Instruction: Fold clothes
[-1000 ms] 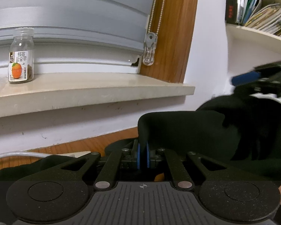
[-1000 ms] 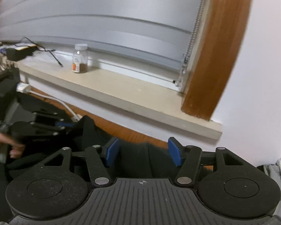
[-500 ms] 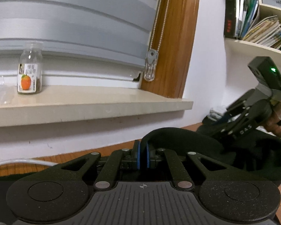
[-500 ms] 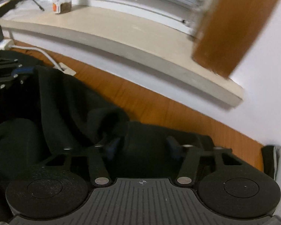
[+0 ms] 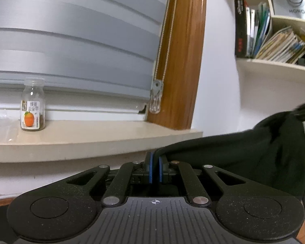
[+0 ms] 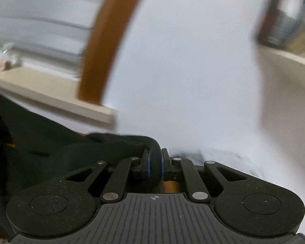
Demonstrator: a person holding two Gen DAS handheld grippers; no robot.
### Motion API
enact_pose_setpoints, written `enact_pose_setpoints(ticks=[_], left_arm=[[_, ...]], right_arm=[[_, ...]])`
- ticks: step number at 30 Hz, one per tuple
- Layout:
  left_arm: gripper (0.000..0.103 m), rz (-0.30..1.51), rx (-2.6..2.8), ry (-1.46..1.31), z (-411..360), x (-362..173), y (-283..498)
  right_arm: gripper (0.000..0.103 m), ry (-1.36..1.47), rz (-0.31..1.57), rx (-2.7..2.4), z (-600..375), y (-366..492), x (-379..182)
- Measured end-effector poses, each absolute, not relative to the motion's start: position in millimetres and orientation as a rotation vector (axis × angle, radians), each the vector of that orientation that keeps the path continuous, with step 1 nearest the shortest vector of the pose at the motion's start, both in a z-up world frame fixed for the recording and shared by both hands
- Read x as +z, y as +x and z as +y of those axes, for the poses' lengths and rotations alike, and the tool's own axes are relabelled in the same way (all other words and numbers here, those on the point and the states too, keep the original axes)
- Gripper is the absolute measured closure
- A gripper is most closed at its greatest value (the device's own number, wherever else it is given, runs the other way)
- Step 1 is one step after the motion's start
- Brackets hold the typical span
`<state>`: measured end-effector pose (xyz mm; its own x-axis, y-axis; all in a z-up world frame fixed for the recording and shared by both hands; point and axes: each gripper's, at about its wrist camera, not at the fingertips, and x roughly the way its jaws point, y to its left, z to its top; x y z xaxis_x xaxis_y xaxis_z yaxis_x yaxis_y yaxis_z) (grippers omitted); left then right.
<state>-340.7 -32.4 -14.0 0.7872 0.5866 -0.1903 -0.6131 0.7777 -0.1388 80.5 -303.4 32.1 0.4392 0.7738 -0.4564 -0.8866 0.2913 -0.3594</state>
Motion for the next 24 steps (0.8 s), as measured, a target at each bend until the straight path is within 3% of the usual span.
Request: enact_pose_setpoints(ticks=[7,11,14,22,23,24], left_arm=[[0.097,0.224,0.703,-0.246,-15,-25,-337],[0.097,0.249,0.7,-0.24,-13,-31,-334],[0.097,0.259,0.698,-0.249,-10,-34,-334],[0.097,0.267,0.696,-0.264,-9,-38,-334],[0.097,0.268,0.697,-0.264,-9,-38,-334],[0.097,0.27,0.696,-0.264,-9,-38,-333]], right_arm=[[0.086,-0.645,0.479,1.078,-363,125,-20],[0.057,-0.505,0.457,1.146,-357,132,2],[0.052,-0.541,0.427,1.171,-327,126,-3],[0.054,-0.596,0.538,1.059,-266,164,-64],[0.067,-0.578,0.54,1.048,-270,170,-63],[0.092,-0.56,0.543,1.037,-274,176,-62]])
